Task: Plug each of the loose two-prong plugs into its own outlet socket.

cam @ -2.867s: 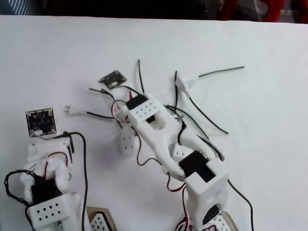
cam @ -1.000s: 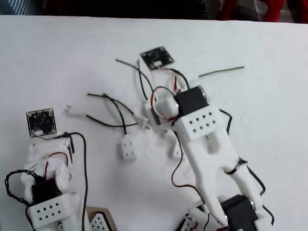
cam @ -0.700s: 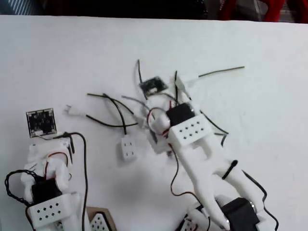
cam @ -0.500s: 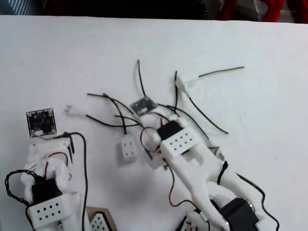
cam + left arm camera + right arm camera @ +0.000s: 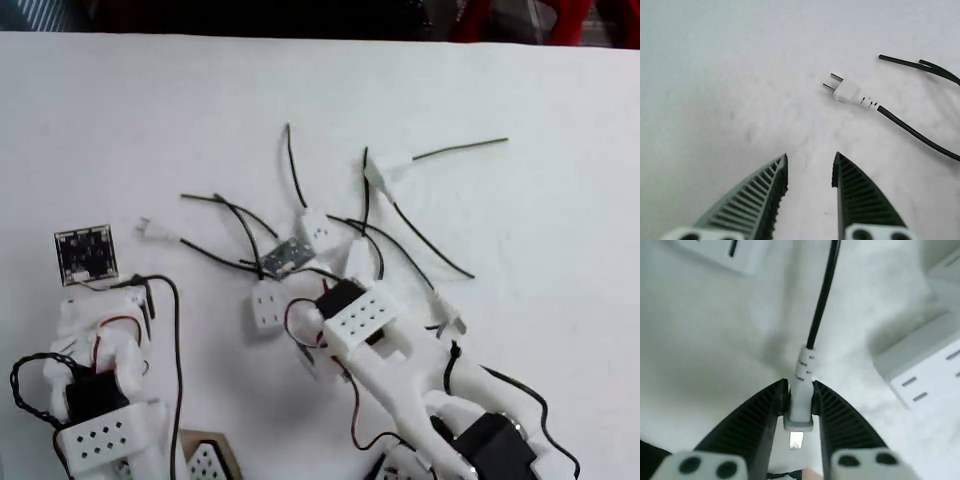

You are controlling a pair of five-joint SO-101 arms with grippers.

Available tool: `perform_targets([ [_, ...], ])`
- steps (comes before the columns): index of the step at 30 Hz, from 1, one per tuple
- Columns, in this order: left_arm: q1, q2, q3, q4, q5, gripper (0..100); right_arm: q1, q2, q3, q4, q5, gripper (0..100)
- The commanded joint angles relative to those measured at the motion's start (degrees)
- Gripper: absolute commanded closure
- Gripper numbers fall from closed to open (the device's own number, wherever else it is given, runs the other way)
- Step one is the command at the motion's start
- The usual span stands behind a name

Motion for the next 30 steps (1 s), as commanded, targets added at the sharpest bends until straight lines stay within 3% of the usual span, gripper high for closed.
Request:
perform_targets([
  [1, -0.4, -0.7, -0.3, -1.4, 0.0, 84, -0.7, -1.5, -0.2, -0.3, 0.6, 90.2],
  [13, -0.4, -0.7, -0.2, -1.4, 0.0, 84, -0.8, -0.8, -0.3, -0.6, 0.6, 90.2],
  [22, -0.4, -0.7, -0.2, -1.4, 0.0, 84, -0.6, 10.7, -4.7, -1.2, 0.1, 90.3],
  [30, -0.4, -0.7, -0.2, -1.4, 0.0, 84, -0.6, 9.4, -6.4, -0.5, 0.1, 94.9],
])
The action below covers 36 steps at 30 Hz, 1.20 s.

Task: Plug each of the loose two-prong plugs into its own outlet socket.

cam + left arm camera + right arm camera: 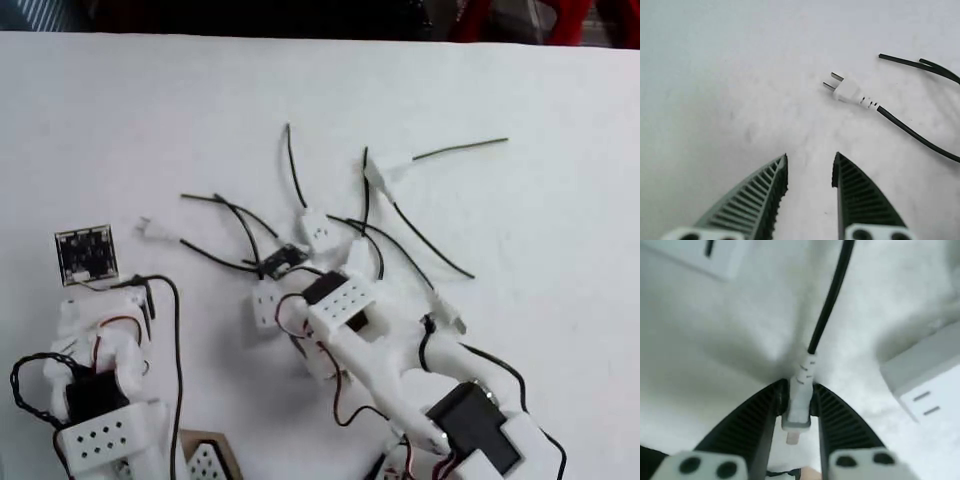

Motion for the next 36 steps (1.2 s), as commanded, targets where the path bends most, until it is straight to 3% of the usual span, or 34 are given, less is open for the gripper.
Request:
perform_targets([
  [1, -0.4, -0.7, -0.4, -1.4, 0.0, 84, -0.4, -1.8, -2.4, 0.6, 0.0, 93.1],
  [5, -0.4, -0.7, -0.4, -1.3, 0.0, 84, -0.7, -1.8, -2.4, 2.1, -0.1, 84.8],
  [21, -0.4, -0.7, -0.4, -1.3, 0.0, 84, -1.0, -2.0, -2.5, 1.9, -2.4, 90.2],
  [26, -0.4, -0.7, -0.4, -1.3, 0.0, 84, -1.0, -2.0, -2.5, 1.0, -2.4, 98.3],
  [36, -0.4, -0.7, -0.4, -1.3, 0.0, 84, -0.9, -2.0, -2.5, 1.0, -2.4, 92.5],
])
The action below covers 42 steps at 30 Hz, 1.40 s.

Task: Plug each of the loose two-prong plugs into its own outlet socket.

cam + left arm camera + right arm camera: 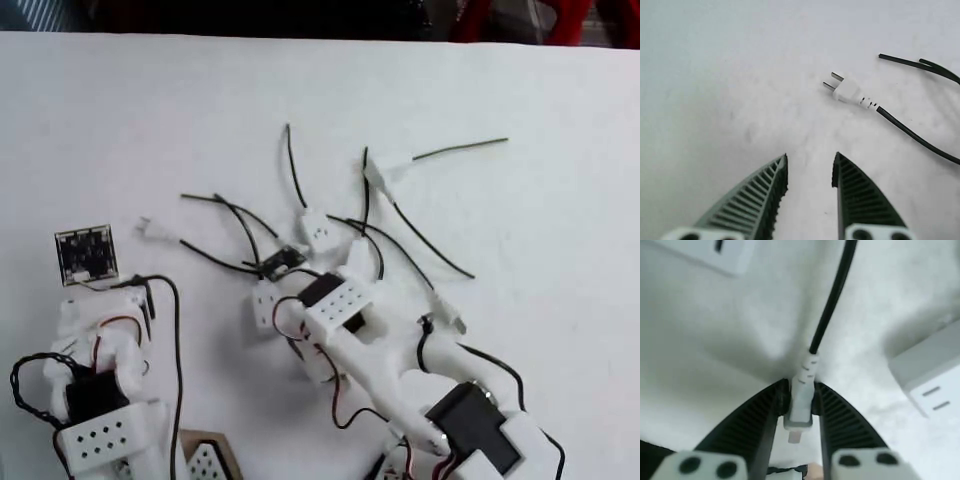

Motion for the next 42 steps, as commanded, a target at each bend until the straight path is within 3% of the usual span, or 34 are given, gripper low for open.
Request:
perform_targets([
  [1, -0.4, -0.7, -0.4, -1.3, 0.0, 84, 0.0, -1.9, -2.3, -0.4, -0.4, 92.5],
  [21, -0.4, -0.7, -0.4, -1.3, 0.0, 84, 0.0, -1.4, -5.2, 1.3, -0.4, 92.6],
  [24, -0.4, -0.7, -0.4, -1.3, 0.0, 84, 0.0, -2.0, -5.5, 1.4, -0.3, 98.9],
  [26, -0.4, -0.7, -0.4, -1.3, 0.0, 84, 0.6, -3.4, -5.6, 2.6, -0.4, 97.6],
  [35, -0.4, -0.7, -0.4, -1.3, 0.0, 84, 3.5, -29.5, -6.1, 11.8, 0.0, 98.1],
  [42, 1.9, -0.7, -0.4, -1.4, 0.0, 84, 3.1, -49.3, -2.5, 5.2, -0.4, 98.1],
])
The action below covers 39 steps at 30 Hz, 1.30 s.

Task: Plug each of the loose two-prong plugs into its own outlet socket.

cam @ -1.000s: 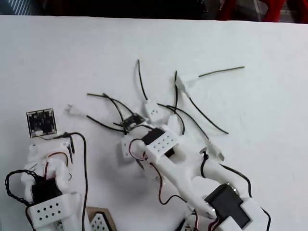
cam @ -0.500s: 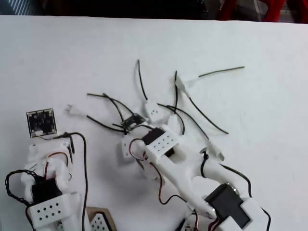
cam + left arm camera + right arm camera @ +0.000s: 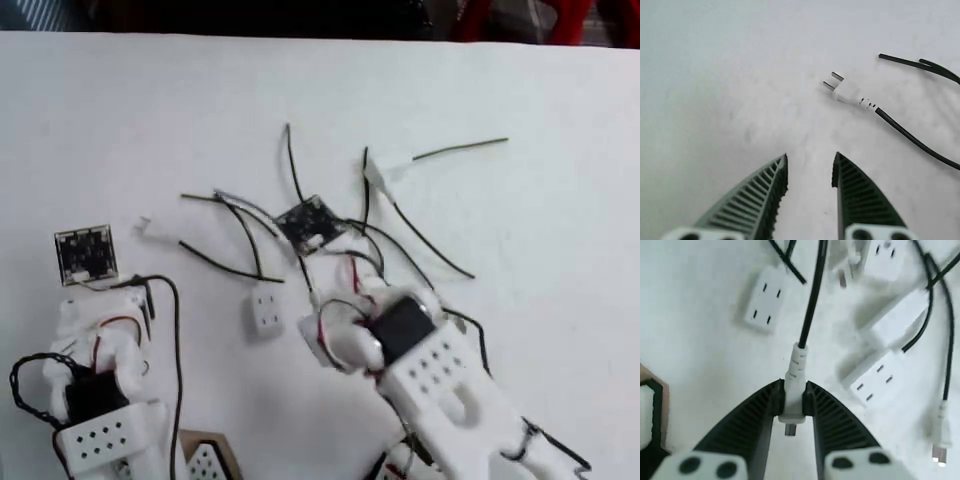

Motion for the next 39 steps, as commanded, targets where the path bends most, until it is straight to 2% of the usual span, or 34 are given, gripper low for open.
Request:
perform_targets([
  [1, 2.9, -0.7, -0.4, -1.4, 0.0, 84, 0.3, -9.1, 2.6, -6.8, -0.4, 98.1],
  [7, 7.3, -0.7, -0.9, -1.7, 0.4, 84, 0.3, -18.0, 19.8, -29.2, -0.4, 98.1],
  [10, 10.2, -0.7, -1.7, -4.7, 0.4, 84, -0.4, -22.5, 27.3, -38.8, -0.4, 98.1],
  [13, 13.7, -0.7, -1.8, -9.9, 0.4, 84, -3.7, -27.3, 32.0, -43.5, -0.4, 98.1],
  [18, 19.0, -0.7, -1.8, -18.0, 3.1, 84, -8.7, -35.5, 36.0, -43.6, -0.4, 98.1],
  [21, 22.8, -0.7, -4.2, -18.6, 6.7, 84, -9.8, -39.3, 38.8, -43.8, -0.4, 98.1],
  [31, 42.8, -0.7, -14.1, -6.5, 6.5, 84, -10.1, -44.8, 42.0, -43.6, -0.4, 98.1],
  [35, 49.8, -0.7, -15.5, -2.1, 0.5, 84, -10.1, -44.6, 42.1, -43.6, -0.4, 98.1],
  [39, 50.8, -0.7, -15.5, -1.7, -0.4, 84, -10.1, -45.0, 42.1, -41.9, -0.4, 98.1],
])
